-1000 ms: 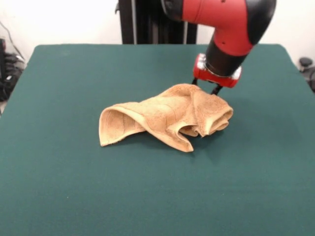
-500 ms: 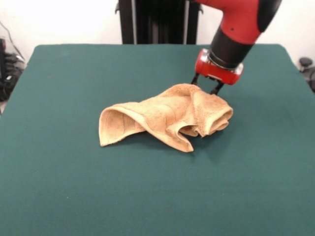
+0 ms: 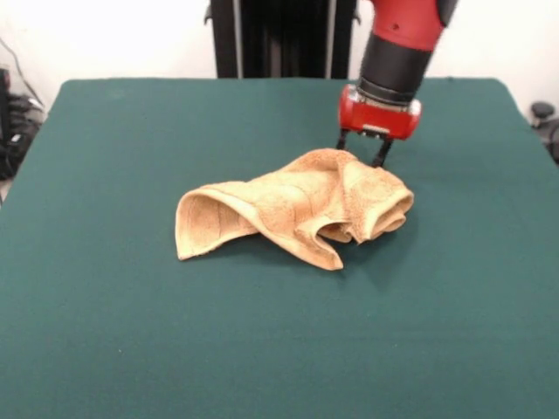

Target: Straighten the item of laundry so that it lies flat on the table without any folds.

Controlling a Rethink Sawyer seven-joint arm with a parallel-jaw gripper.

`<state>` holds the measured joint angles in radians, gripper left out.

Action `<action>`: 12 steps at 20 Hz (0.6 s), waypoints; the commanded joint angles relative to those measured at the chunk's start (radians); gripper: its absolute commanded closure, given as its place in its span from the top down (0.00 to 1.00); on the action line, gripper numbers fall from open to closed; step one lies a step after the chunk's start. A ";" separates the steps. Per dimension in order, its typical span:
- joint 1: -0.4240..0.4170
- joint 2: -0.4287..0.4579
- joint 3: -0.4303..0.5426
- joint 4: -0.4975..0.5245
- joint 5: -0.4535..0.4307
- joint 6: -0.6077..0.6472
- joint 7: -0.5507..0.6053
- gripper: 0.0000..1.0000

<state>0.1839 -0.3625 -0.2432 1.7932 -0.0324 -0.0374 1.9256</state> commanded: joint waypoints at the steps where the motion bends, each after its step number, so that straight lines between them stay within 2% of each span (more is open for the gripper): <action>1: -0.318 0.441 0.073 -0.207 0.004 -0.948 0.436 1.00; 7: -0.344 0.440 0.097 -0.182 0.035 -1.002 0.332 1.00; 12: -0.420 0.479 0.155 -0.266 -0.040 -1.012 0.250 1.00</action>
<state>-0.0756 -0.1597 -0.1541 1.9679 -0.3199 -1.0730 1.9741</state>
